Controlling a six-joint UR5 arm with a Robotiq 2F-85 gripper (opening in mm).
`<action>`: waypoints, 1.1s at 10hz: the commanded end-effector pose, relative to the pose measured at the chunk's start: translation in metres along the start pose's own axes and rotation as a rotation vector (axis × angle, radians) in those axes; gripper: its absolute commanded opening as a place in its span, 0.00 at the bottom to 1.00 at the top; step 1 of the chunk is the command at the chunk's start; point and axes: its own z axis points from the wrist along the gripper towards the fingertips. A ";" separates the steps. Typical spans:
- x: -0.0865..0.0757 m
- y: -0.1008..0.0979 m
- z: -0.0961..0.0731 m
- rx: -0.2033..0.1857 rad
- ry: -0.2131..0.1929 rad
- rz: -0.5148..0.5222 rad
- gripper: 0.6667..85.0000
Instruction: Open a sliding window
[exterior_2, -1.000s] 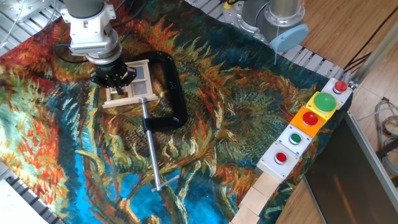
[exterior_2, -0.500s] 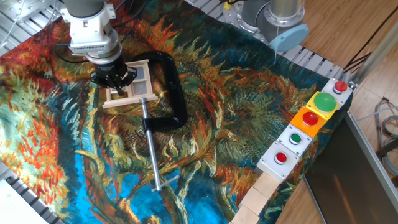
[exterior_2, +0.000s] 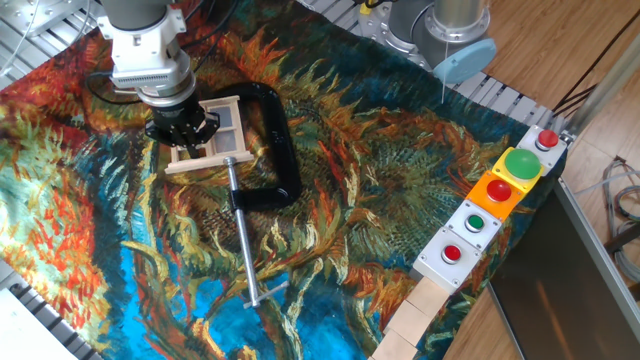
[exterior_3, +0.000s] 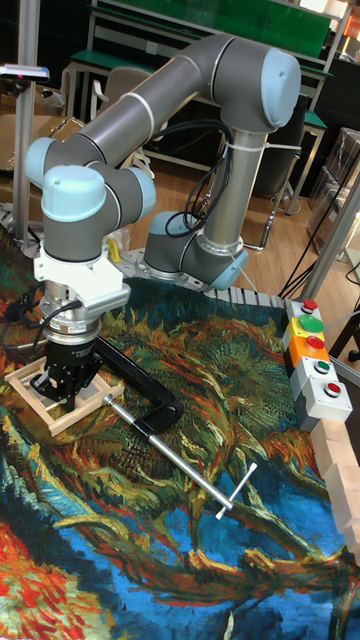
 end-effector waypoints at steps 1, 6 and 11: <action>0.004 -0.001 0.002 -0.002 -0.018 0.002 0.01; 0.023 -0.004 -0.001 0.014 0.035 0.010 0.01; 0.027 -0.002 -0.002 0.008 0.047 0.016 0.01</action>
